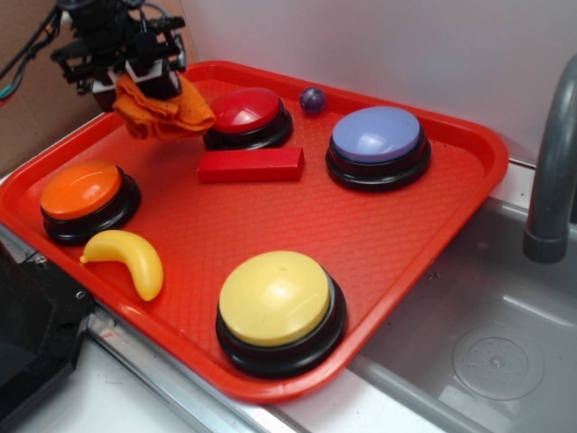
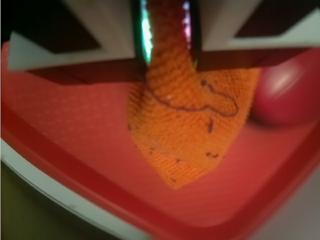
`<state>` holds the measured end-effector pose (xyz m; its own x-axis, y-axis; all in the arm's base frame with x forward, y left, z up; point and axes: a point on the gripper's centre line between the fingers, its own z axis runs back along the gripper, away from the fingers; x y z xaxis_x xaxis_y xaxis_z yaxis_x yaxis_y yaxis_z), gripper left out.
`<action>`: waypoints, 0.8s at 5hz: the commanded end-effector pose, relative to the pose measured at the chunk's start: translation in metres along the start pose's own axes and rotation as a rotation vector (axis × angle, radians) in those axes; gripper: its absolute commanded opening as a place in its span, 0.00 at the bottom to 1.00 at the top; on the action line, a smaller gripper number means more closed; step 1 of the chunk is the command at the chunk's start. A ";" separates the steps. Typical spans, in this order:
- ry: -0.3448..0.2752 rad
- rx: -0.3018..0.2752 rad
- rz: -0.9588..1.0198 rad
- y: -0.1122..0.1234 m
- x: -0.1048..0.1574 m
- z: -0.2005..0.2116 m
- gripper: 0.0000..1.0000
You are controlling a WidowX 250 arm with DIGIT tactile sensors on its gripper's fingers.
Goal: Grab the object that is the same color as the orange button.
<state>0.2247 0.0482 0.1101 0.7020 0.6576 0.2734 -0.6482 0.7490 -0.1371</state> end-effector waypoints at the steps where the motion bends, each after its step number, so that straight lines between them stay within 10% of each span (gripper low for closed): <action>1: 0.118 -0.101 -0.458 -0.040 -0.030 0.077 0.00; 4: 0.207 -0.008 -0.555 -0.042 -0.039 0.075 0.00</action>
